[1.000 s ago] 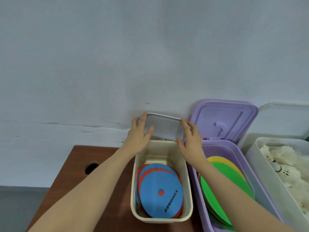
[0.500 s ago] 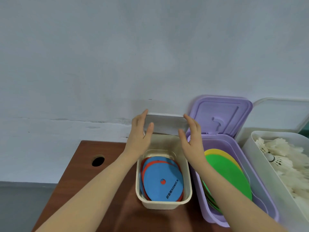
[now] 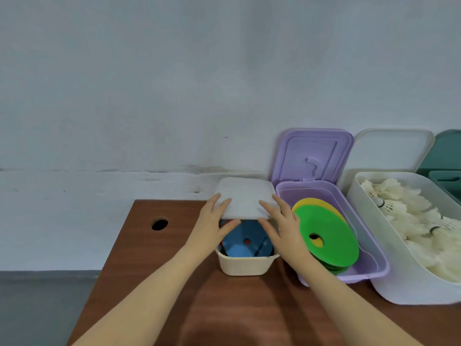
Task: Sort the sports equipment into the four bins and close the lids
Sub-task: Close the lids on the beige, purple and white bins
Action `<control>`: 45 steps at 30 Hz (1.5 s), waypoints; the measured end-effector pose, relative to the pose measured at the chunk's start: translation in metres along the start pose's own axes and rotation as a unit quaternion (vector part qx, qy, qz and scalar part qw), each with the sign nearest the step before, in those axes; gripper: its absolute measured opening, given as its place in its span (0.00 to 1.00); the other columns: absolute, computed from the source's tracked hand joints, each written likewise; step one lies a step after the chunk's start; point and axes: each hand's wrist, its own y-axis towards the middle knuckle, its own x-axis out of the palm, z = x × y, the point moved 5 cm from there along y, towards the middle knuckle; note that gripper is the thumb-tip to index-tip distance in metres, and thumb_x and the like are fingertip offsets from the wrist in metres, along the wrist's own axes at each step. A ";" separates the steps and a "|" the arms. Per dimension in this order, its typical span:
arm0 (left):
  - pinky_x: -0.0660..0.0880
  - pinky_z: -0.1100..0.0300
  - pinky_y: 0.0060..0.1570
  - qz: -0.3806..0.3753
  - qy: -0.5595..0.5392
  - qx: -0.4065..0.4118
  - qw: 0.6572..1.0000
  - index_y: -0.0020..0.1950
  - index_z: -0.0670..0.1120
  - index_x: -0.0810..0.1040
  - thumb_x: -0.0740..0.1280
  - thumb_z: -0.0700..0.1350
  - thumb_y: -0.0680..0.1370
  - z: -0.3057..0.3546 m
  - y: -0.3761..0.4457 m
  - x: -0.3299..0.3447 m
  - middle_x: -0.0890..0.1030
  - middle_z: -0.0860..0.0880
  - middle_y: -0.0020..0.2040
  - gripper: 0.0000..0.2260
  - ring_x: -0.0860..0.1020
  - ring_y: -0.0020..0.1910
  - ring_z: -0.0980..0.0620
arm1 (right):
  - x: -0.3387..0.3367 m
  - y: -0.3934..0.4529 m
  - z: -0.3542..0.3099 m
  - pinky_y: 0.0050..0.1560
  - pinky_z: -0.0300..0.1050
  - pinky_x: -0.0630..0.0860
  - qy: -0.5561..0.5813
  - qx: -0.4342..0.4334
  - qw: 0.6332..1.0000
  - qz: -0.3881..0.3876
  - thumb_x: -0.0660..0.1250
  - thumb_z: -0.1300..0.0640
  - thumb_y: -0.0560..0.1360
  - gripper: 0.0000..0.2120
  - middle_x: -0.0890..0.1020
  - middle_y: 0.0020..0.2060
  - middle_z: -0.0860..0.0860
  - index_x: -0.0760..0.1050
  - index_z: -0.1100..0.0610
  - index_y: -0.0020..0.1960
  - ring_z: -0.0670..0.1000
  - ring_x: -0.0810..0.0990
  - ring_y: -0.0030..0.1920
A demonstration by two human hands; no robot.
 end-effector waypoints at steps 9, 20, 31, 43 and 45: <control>0.63 0.51 0.65 0.027 0.028 0.036 0.999 0.58 0.39 0.80 0.73 0.46 0.71 -0.012 -0.049 0.032 0.75 0.39 0.63 0.18 0.65 0.67 0.38 | 0.015 -0.055 0.014 0.68 0.49 0.53 -0.072 -0.020 0.996 -0.050 0.58 0.43 0.76 0.22 0.68 0.69 0.58 0.71 0.50 0.66 0.59 0.64 0.70; 0.78 0.44 0.50 0.029 0.136 0.103 0.985 0.44 0.43 0.84 0.75 0.46 0.68 -0.018 -0.064 0.039 0.83 0.44 0.50 0.09 0.79 0.54 0.36 | 0.027 -0.072 0.022 0.64 0.49 0.55 -0.168 -0.008 0.982 -0.087 0.48 0.39 0.79 0.24 0.76 0.61 0.63 0.76 0.49 0.60 0.67 0.72 0.63; 0.79 0.57 0.41 0.041 0.135 0.103 0.985 0.38 0.45 0.83 0.79 0.43 0.63 -0.009 -0.073 0.030 0.85 0.50 0.43 0.08 0.80 0.54 0.41 | 0.019 -0.073 0.010 0.60 0.49 0.60 -0.239 -0.003 0.965 -0.107 0.44 0.41 0.80 0.27 0.80 0.57 0.56 0.80 0.49 0.56 0.63 0.77 0.59; 0.78 0.56 0.43 0.024 0.229 0.138 0.963 0.48 0.46 0.84 0.58 0.56 0.76 -0.022 -0.058 0.021 0.83 0.47 0.53 0.19 0.81 0.51 0.47 | 0.009 -0.061 -0.002 0.56 0.43 0.60 -0.219 0.008 0.974 -0.064 0.56 0.43 0.75 0.17 0.83 0.51 0.47 0.82 0.48 0.49 0.50 0.79 0.57; 0.76 0.51 0.50 -0.004 0.240 0.114 0.964 0.54 0.46 0.82 0.54 0.57 0.76 -0.024 -0.048 0.023 0.80 0.46 0.58 0.22 0.78 0.57 0.45 | 0.010 -0.055 -0.001 0.56 0.43 0.59 -0.219 0.002 0.973 -0.070 0.56 0.42 0.75 0.19 0.82 0.55 0.48 0.81 0.49 0.53 0.50 0.78 0.59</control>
